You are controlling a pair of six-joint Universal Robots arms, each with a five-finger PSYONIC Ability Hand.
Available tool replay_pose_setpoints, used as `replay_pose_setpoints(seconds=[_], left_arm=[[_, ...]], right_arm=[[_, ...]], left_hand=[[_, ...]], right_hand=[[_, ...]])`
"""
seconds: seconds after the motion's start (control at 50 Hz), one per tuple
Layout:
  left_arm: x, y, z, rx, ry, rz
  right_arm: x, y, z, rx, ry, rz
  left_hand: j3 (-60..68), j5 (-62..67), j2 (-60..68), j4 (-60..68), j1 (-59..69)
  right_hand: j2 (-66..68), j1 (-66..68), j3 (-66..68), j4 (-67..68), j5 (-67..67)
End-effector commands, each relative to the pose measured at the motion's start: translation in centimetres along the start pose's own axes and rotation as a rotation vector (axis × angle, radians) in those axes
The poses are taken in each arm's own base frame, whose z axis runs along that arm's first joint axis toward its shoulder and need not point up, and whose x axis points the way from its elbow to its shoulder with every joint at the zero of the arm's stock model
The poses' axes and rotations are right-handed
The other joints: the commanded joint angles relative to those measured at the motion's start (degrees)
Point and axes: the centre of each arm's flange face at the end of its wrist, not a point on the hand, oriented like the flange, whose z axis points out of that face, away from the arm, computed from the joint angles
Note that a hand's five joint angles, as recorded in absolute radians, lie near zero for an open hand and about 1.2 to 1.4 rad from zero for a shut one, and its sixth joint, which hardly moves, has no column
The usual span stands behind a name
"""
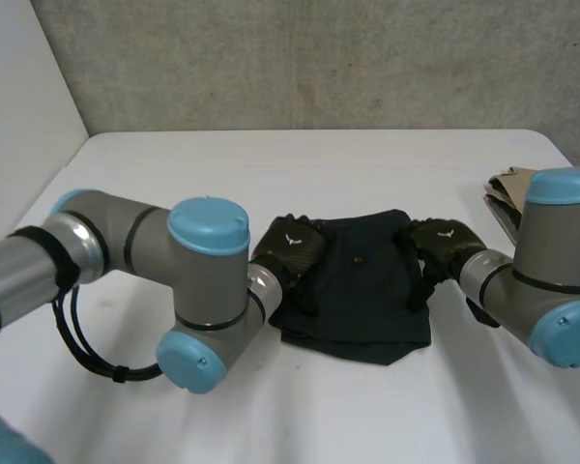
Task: Fold the laundry.
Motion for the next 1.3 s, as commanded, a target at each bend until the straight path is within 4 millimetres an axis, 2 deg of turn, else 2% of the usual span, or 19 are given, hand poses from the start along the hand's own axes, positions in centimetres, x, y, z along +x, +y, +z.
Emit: replay_pose_setpoints(seconds=[0.02, 0.06, 0.08, 0.12, 0.2, 0.3, 0.36, 0.38, 0.42, 0.54, 0.7, 0.86, 0.98, 1.3], left_arm=[[-1.3, -5.9, -2.5, 0.158, -0.032, -0.024], [-1.8, -7.5, -3.2, 0.2, -0.04, -0.047], [-2.0, -8.2, -3.6, 0.217, -0.043, -0.06], [-2.5, -10.4, -4.9, 0.279, -0.028, -0.092], [-3.2, -13.1, -7.0, 0.345, 0.061, -0.106], [-3.4, -14.3, -9.2, 0.321, 0.19, -0.109], [-3.7, -14.2, -9.7, 0.286, 0.216, -0.13], [-3.8, -14.3, -9.9, 0.281, 0.215, -0.136], [-3.9, -14.1, -10.2, 0.262, 0.215, -0.151], [-3.8, -13.3, -10.5, 0.207, 0.217, -0.173], [-3.8, -12.5, -11.2, 0.173, 0.215, -0.182], [-3.6, -12.1, -11.6, 0.159, 0.217, -0.188], [-3.7, -12.0, -11.6, 0.157, 0.214, -0.191], [-3.7, -11.8, -11.6, 0.15, 0.216, -0.194]], right_arm=[[0.8, -3.2, -2.9, 0.119, 0.047, -0.009], [1.0, -4.1, -4.0, 0.161, 0.066, -0.017], [1.1, -4.8, -5.1, 0.195, 0.088, -0.025], [1.0, -5.3, -6.2, 0.223, 0.103, -0.035], [0.0, -5.1, -8.5, 0.229, 0.093, -0.045], [-1.3, -3.0, -9.7, 0.178, 0.061, -0.044], [-3.5, -1.8, -10.2, 0.161, 0.0, -0.059], [-4.8, -1.4, -10.4, 0.17, -0.034, -0.075], [-5.7, -1.1, -10.5, 0.187, -0.053, -0.087], [-7.6, 1.2, -9.4, 0.176, -0.097, -0.105], [-9.5, 3.0, -8.1, 0.156, -0.146, -0.134], [-9.1, 3.1, -6.3, 0.213, -0.06, -0.21], [-9.2, 3.7, -5.3, 0.198, -0.058, -0.239], [-9.1, 3.5, -3.4, 0.208, -0.048, -0.244]], left_hand=[[-2.01, -2.72, -1.68, -1.67, -0.9], [-2.01, -2.72, -1.68, -1.67, -0.9], [-2.01, -2.72, -1.68, -1.67, -0.9], [-2.01, -2.72, -1.68, -1.67, -0.9], [-2.01, -2.72, -1.68, -1.67, -0.9], [-2.01, -2.72, -1.68, -1.67, -0.9], [-2.01, -2.72, -1.68, -1.67, -0.9], [-2.01, -2.72, -1.68, -1.67, -0.9], [-2.01, -2.72, -1.68, -1.67, -0.9], [-2.01, -2.72, -1.68, -1.67, -0.9], [-2.01, -2.72, -1.68, -1.67, -0.9], [-2.01, -2.72, -1.68, -1.67, -0.9], [-2.01, -2.72, -1.68, -1.67, -0.9], [-2.01, -2.72, -1.68, -1.67, -0.9]], right_hand=[[-2.46, -0.52, -1.7, -3.35, -3.89], [-2.46, -0.52, -1.7, -3.35, -3.89], [-2.46, -0.52, -1.7, -3.35, -3.89], [-2.46, -0.52, -1.7, -3.35, -3.89], [-2.46, -0.52, -1.7, -3.35, -3.89], [-2.46, -0.52, -1.7, -3.35, -3.89], [-2.46, -0.52, -1.7, -3.35, -3.89], [-2.46, -0.52, -1.7, -3.35, -3.89], [-2.46, -0.52, -1.7, -3.35, -3.89], [-2.46, -0.52, -1.7, -3.35, -3.89], [-2.46, -0.52, -1.7, -3.35, -3.89], [-2.46, -0.52, -1.7, -3.35, -3.89], [-2.38, -0.44, -1.62, -3.27, -3.81], [21.33, 23.26, 22.08, 20.43, 19.89]])
